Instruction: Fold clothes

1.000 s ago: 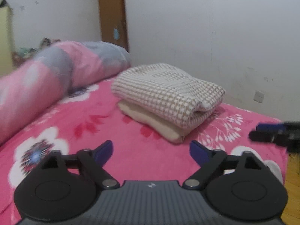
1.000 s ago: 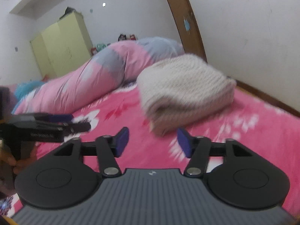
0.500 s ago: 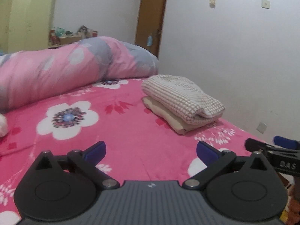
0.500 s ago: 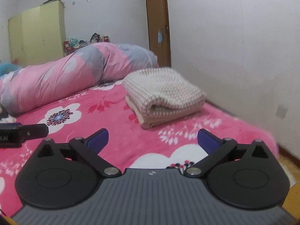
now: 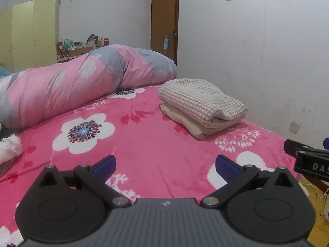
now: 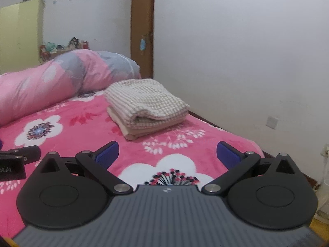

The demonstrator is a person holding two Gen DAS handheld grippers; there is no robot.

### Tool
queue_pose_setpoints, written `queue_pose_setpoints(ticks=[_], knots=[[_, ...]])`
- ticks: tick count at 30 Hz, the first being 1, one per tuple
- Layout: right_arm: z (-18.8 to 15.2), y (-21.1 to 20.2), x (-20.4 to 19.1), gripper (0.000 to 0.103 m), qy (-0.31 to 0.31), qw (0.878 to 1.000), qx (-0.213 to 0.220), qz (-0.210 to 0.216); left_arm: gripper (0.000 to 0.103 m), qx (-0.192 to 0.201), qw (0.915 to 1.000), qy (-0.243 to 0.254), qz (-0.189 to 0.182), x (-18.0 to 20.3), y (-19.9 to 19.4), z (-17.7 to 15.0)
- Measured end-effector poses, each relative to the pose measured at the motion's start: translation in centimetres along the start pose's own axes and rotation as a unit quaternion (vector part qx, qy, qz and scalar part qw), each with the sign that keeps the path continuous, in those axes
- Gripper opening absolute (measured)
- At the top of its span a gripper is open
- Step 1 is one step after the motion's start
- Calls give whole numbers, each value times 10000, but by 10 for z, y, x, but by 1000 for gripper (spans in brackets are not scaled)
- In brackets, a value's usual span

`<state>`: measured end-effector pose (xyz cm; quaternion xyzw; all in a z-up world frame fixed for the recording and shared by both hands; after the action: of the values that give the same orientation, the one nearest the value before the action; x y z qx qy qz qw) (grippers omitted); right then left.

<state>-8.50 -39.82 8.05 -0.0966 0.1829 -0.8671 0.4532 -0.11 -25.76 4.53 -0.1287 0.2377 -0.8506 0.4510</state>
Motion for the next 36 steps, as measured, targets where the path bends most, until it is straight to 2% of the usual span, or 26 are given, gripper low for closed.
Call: queue_pose_setpoints(ticks=[8, 14, 22, 36], knots=[[-7, -3, 1, 102, -108, 9998, -123, -132, 103, -75, 9999, 71, 26, 11, -2, -4], [-5, -8, -3, 102, -201, 9997, -100, 85, 103, -192, 9998, 102, 48, 15, -1, -5], [-2, -9, -4, 102, -328, 9994, -82, 4, 103, -129, 9998, -169, 4, 8, -3, -6], [-3, -4, -5, 102, -338, 9994, -112, -27, 103, -112, 9999, 26, -86, 15, 0, -7]])
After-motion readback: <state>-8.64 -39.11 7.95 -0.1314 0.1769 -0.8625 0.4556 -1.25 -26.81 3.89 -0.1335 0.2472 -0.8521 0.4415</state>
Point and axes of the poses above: each gripper's, at about its wrist camera, not at the fingertips, and y roughly the way its jaws point, x to its right, z to its top, the point moved 3 cm from there along y, roughly the way its jaws point
